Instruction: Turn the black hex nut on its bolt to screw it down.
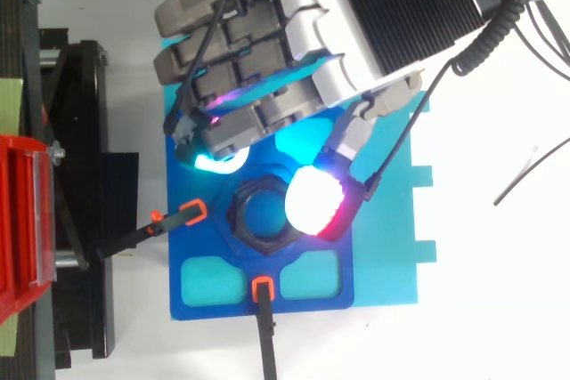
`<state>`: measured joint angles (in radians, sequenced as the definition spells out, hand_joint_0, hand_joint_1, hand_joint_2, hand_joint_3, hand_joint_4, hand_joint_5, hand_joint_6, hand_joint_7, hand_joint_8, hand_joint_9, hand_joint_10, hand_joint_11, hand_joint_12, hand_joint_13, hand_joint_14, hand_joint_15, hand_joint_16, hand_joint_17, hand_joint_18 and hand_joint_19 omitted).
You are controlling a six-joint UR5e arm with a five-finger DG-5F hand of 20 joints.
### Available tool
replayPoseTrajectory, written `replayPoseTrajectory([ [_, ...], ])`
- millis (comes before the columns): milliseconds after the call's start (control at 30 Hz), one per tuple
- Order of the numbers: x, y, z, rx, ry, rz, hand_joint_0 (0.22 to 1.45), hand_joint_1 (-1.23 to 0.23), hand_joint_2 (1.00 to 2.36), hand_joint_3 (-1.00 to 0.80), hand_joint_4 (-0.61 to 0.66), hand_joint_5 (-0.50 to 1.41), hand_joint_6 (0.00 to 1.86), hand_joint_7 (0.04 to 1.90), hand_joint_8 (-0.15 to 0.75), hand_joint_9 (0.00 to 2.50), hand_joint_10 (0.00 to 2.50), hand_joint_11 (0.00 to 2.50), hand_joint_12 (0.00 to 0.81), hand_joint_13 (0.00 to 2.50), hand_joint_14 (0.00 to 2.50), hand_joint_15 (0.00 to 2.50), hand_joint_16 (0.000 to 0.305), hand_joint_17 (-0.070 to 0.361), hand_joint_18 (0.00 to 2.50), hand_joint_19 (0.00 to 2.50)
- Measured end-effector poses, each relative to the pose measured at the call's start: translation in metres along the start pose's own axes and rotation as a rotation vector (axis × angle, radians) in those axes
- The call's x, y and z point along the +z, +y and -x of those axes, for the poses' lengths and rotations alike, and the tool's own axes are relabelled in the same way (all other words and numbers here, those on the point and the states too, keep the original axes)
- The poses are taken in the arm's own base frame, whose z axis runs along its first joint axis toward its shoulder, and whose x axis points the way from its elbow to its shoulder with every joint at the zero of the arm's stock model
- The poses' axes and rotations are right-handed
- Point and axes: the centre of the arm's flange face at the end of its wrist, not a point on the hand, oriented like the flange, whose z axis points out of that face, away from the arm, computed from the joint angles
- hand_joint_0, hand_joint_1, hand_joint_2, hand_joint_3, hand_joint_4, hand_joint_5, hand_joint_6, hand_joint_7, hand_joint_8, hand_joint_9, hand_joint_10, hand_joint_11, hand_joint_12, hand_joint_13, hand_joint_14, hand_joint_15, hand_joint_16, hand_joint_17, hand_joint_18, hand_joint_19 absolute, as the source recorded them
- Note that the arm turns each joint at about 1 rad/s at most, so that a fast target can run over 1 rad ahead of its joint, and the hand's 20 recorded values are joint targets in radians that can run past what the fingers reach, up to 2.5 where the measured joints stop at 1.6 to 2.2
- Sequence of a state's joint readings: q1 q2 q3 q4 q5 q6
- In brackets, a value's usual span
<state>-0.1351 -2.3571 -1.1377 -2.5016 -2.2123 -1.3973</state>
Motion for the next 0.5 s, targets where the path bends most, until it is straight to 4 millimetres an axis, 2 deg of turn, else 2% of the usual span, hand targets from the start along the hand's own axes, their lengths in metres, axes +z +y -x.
replayPoseTrajectory([
  [300, 0.017, 0.016, -0.002, 0.012, -0.010, 0.013, 0.46, -0.32, 1.00, -0.50, 0.14, -0.09, 0.50, 1.01, 0.165, 0.82, 0.01, 0.31, 0.258, 0.69, 0.01, 0.36, 0.033, 0.074, 0.42, 0.33],
  [367, 0.022, 0.021, -0.003, 0.015, -0.011, 0.011, 0.47, -0.32, 1.00, -0.50, 0.14, -0.08, 0.50, 1.06, 0.168, 0.82, 0.01, 0.32, 0.257, 0.68, 0.01, 0.36, 0.032, 0.073, 0.42, 0.34],
  [500, 0.034, 0.033, -0.006, 0.019, -0.012, -0.001, 0.48, -0.33, 1.00, -0.50, 0.12, -0.06, 0.50, 1.28, 0.166, 0.82, 0.01, 0.32, 0.253, 0.68, 0.01, 0.36, 0.031, 0.070, 0.42, 0.33],
])
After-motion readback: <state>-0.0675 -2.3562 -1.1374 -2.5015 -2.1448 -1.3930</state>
